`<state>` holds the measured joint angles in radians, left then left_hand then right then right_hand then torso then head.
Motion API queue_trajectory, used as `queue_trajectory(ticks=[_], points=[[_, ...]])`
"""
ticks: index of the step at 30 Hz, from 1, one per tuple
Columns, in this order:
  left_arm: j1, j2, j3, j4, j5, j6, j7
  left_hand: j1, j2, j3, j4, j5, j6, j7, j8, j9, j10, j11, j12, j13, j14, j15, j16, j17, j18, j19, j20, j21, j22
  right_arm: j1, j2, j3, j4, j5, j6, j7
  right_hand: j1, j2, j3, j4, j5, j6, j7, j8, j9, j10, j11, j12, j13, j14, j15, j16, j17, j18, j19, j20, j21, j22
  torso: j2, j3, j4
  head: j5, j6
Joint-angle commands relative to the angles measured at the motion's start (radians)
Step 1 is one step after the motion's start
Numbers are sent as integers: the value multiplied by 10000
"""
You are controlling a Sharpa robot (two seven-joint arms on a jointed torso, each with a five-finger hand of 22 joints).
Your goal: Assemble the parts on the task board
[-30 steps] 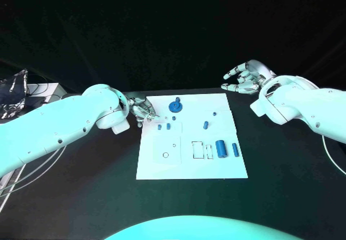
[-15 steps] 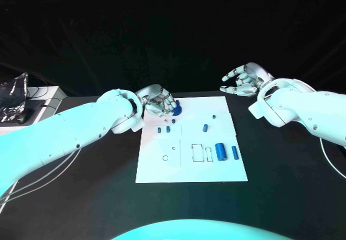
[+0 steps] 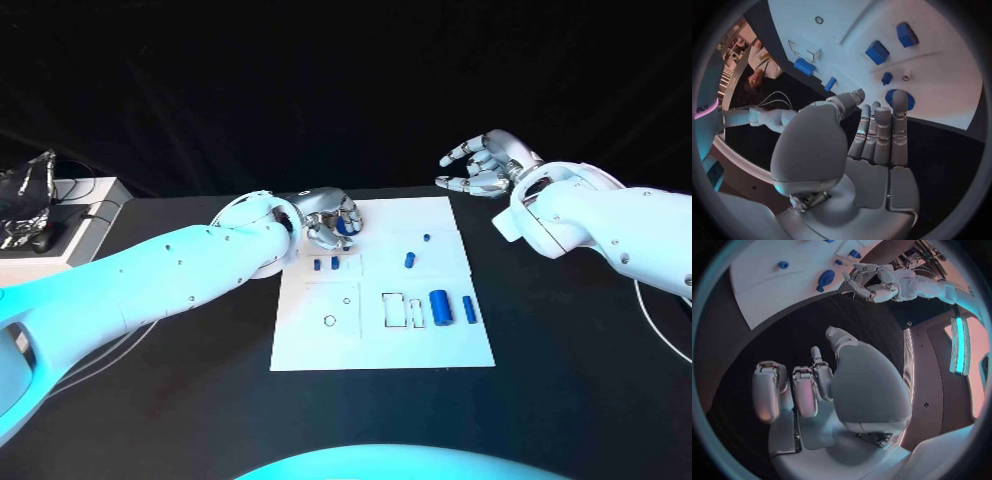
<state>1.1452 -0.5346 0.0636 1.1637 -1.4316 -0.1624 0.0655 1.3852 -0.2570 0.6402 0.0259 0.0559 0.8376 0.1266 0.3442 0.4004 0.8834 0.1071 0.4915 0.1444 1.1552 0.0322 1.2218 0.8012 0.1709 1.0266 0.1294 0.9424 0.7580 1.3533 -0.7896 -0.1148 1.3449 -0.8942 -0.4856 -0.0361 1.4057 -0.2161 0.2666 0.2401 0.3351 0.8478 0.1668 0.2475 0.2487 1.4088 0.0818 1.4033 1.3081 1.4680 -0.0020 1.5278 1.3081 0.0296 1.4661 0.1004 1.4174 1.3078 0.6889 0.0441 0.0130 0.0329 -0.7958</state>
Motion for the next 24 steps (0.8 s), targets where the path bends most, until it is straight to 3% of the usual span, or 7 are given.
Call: queue_trajectory(ticks=[1, 4, 8, 24], points=[[7, 140, -26, -163, -1205, 96, 37, -107, 1, 72, 17, -34, 113, -21, -49, -30, 85, -44, -64, -61, 253, -18, 325, 282, 10, 310, 1, 365, 402, -8, 15, 4, 13, -11, -15, 156, 24, -48, 67, 15, 47, -81, 22, 55, 14, -58, 1, -62, 843, 762, 59, -16, 1563, 133, 324, 43, -56, 1228, 0, 0, 11, -10, -27], [7, 230, -51, -280, -1386, 173, -86, -176, -46, 113, 41, -36, 177, -38, -125, -83, 67, -46, -234, -174, 697, -31, 761, 722, -141, 896, -1, 1047, 1177, -9, 19, 4, 21, -16, -12, 155, 24, -48, 67, 15, 47, -81, 22, 55, 14, -58, 1, -62, 843, 762, 59, -16, 1563, 133, 324, 43, -56, 1228, 7, -5, 16, -16, -46], [9, 303, -66, -395, -1565, 390, -321, -224, -89, 114, 58, -38, 169, -53, -199, -122, 66, -52, -336, -237, 943, -44, 980, 973, -214, 1186, -5, 1383, 1560, -9, 21, 4, 26, -25, -13, 154, 27, -45, 73, 15, 53, -83, 22, 56, 14, -45, 1, -50, 856, 764, 59, -15, 1568, 131, 328, 42, -47, 1237, -3, -4, 16, -21, -74], [12, 696, -93, -952, -1745, 804, -583, -236, -46, 131, 91, -37, 318, -58, -309, -179, 220, -40, -472, -326, 1273, -23, 1294, 1228, -321, 1581, 26, 1865, 2105, -9, 35, 5, 46, -56, -23, 151, 33, -39, 86, 17, 82, -88, 22, 62, 14, -36, 0, -45, 861, 765, 57, -14, 1572, 131, 328, 41, -51, 1234, 2, 5, -1, -33, -159]])
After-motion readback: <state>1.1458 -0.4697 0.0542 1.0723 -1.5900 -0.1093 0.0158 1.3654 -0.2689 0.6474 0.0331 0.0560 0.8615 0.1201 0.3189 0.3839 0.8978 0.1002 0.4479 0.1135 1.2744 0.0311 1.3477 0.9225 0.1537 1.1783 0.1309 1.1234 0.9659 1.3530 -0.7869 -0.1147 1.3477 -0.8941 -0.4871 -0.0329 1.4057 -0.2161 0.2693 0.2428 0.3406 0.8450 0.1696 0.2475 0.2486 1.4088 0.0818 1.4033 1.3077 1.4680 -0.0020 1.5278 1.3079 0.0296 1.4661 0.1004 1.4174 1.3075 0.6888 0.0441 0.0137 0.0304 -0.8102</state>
